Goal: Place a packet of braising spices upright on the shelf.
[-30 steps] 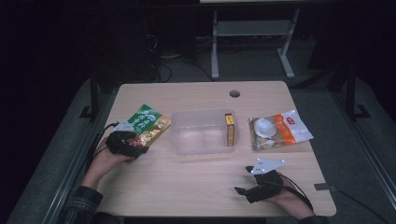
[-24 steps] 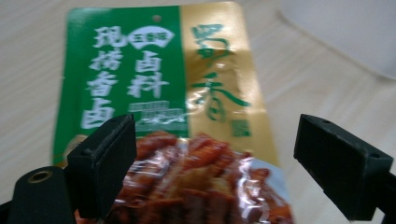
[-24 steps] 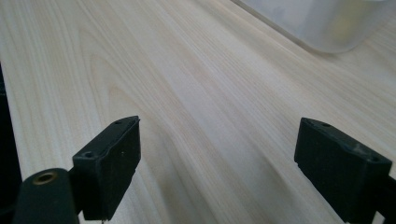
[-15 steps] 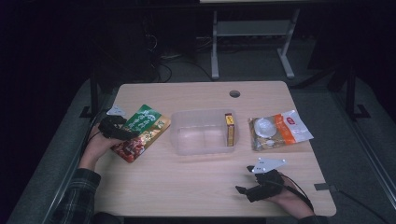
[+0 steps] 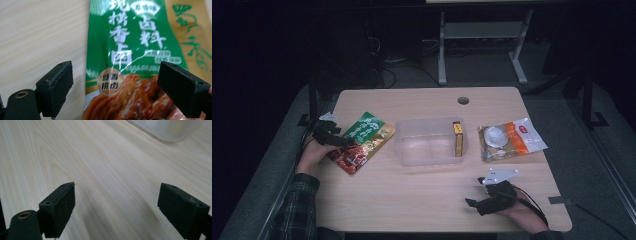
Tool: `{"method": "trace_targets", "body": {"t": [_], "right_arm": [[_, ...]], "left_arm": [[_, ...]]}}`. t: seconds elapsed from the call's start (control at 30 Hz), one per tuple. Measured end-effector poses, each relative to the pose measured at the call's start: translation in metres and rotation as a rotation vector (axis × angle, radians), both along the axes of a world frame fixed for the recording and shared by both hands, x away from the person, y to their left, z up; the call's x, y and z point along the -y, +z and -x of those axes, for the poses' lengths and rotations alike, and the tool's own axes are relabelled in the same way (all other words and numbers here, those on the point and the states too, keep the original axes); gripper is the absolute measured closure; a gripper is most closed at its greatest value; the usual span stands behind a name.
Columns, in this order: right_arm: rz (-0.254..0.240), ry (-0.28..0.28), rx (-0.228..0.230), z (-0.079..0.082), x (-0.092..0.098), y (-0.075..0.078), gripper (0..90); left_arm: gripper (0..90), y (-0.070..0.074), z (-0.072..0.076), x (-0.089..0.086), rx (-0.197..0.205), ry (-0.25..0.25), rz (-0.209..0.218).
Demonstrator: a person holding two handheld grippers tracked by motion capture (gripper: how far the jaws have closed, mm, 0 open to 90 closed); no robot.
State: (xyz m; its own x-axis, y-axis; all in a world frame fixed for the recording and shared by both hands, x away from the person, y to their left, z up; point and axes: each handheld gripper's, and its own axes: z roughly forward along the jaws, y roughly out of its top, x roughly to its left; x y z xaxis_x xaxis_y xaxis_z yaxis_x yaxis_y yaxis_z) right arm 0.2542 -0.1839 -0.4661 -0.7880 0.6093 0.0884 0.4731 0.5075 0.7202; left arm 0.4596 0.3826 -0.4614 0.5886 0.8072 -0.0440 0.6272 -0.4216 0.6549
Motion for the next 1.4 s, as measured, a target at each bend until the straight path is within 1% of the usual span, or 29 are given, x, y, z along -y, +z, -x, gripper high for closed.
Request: {"method": "trace_targets", "body": {"t": [0.03, 0.13, 0.2, 0.27, 0.33, 0.43, 0.53, 0.6, 0.8, 0.87, 0.93, 1.0, 1.1, 1.17, 1.23, 1.3, 1.4], "right_arm": [[0.001, 0.000, 0.000, 0.000, 0.000, 0.000, 14.1], [-0.005, -0.001, -0.001, 0.000, 0.000, 0.001, 14.1], [-0.003, -0.001, -0.001, 0.000, 0.000, 0.000, 14.1], [-0.003, -0.001, -0.002, 0.000, 0.000, 0.000, 14.1], [-0.004, 0.001, -0.002, 0.001, 0.000, 0.000, 14.1], [-0.007, 0.004, -0.003, 0.001, 0.000, 0.001, 14.1], [-0.008, 0.011, 0.001, 0.001, 0.000, 0.001, 14.1], [-0.007, 0.012, 0.001, 0.001, -0.001, 0.001, 14.1], [-0.007, 0.015, -0.001, 0.001, -0.001, 0.001, 14.1], [-0.006, 0.017, -0.003, 0.001, -0.001, 0.001, 14.1], [-0.005, 0.018, -0.003, 0.002, -0.002, 0.001, 14.1], [-0.006, 0.018, -0.005, 0.002, -0.002, 0.001, 14.1], [-0.004, 0.021, -0.006, 0.002, -0.002, 0.000, 14.1], [-0.003, 0.022, -0.005, 0.002, -0.002, 0.001, 14.1], [-0.002, 0.023, -0.006, 0.002, -0.002, 0.001, 14.1], [-0.002, 0.022, -0.007, 0.002, -0.002, 0.001, 14.1], [0.000, 0.022, -0.005, 0.002, -0.002, 0.001, 14.1]], "left_arm": [[12.6, 0.000, 0.000, -0.001, 0.000, 0.003, 0.010], [12.5, 0.000, 0.000, 0.001, 0.001, -0.007, 0.003], [12.3, -0.002, -0.001, 0.003, -0.009, -0.010, 0.008], [12.0, -0.004, -0.002, 0.002, -0.022, -0.014, 0.025], [11.8, -0.004, -0.002, 0.001, -0.020, -0.017, 0.030], [11.2, -0.005, -0.001, 0.002, -0.016, -0.017, 0.028], [10.8, -0.005, 0.001, 0.005, -0.020, -0.038, 0.025], [11.0, -0.005, 0.002, 0.006, -0.020, -0.028, 0.020], [11.3, -0.004, 0.003, 0.008, -0.019, -0.032, 0.011], [12.9, -0.003, 0.003, 0.009, -0.026, -0.038, -0.007], [20.2, -0.001, 0.004, 0.010, -0.021, -0.053, -0.015], [25.4, -0.001, 0.005, 0.010, -0.009, -0.051, -0.014], [36.7, -0.001, 0.008, 0.010, 0.011, -0.062, -0.016], [42.1, -0.001, 0.009, 0.012, 0.016, -0.053, -0.024], [44.3, 0.000, 0.009, 0.014, 0.016, -0.045, -0.032], [50.7, 0.000, 0.009, 0.015, 0.019, -0.039, -0.030], [57.9, 0.000, 0.009, 0.015, 0.025, -0.029, -0.031]]}}
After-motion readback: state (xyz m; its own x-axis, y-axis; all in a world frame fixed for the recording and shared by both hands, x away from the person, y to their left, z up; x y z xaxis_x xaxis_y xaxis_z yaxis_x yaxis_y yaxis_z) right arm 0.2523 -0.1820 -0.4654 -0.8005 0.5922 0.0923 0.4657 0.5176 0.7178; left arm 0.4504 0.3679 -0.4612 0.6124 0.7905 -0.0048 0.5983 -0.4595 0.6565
